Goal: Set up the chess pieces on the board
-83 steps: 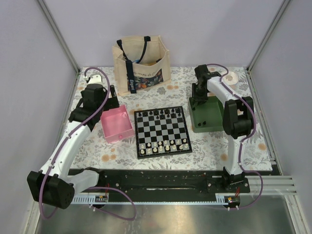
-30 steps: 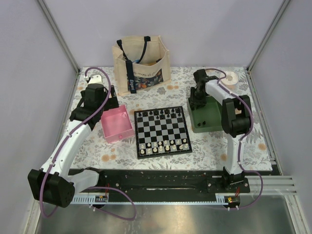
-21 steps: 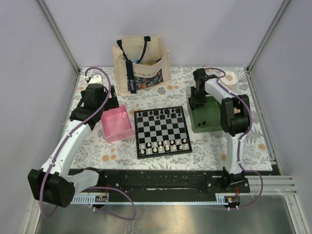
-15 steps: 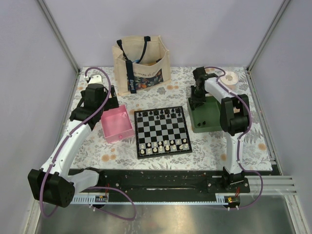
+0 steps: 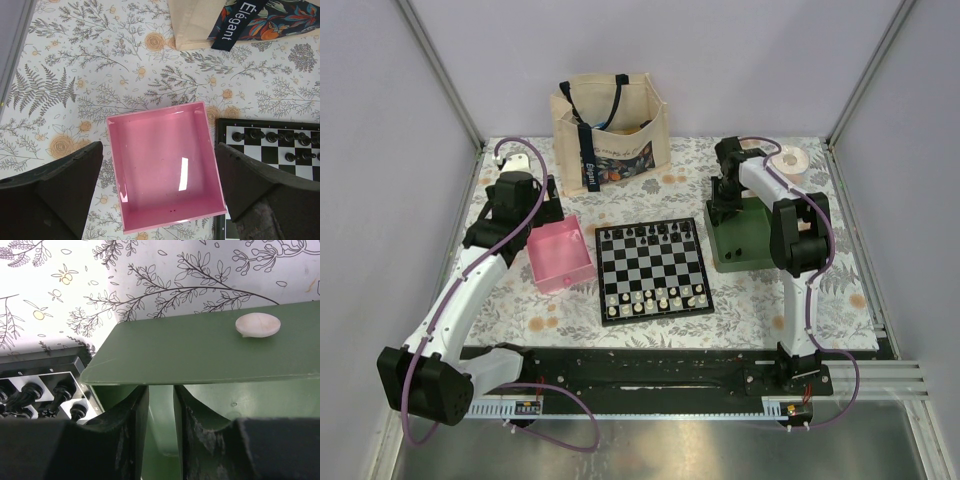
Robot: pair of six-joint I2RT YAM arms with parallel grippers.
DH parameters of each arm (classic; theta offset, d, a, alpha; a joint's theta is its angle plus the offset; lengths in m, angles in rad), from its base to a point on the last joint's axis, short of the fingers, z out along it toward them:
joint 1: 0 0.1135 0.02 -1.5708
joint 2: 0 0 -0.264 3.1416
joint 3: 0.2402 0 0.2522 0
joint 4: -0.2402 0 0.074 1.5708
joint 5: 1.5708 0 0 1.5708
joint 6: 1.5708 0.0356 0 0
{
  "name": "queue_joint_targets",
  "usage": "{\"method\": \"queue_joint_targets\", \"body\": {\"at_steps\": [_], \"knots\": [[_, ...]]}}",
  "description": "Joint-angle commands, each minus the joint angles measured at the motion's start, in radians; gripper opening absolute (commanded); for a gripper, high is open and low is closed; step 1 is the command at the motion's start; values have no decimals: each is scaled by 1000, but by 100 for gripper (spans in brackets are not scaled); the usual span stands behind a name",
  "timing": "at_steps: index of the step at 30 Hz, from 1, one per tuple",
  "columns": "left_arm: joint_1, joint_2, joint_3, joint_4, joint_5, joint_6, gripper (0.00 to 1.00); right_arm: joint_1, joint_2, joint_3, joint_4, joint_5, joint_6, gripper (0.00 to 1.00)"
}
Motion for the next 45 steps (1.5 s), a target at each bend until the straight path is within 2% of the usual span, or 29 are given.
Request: {"method": "queue_joint_targets", "body": {"at_steps": [1,10,19,20,21,24,28,36,45], "knots": [[-2,-17,25,28,-9,12,99,10,24,60,-28,11,-13,35],[-2,-22,26,28,-9,13,99,19,44,94,-62,42,-24,34],[-2,-26,25,28,-7,13,99,22,47,100,-64,55,-27,25],[-2,-26,25,28,-4,13,99,22,49,100,-65,55,-30,24],[-2,-28,25,28,-6,13,99,22,49,98,-64,54,-30,14],[0,-28,23,28,-3,13,99,22,49,101,-64,58,-35,10],[-2,-26,25,30,3,13,99,22,41,88,-59,61,-38,0],[-2,-31,25,27,5,10,99,22,-146,-37,18,81,-29,0],[0,-40,23,27,10,9,99,46,-318,-55,12,45,-9,0]]}}
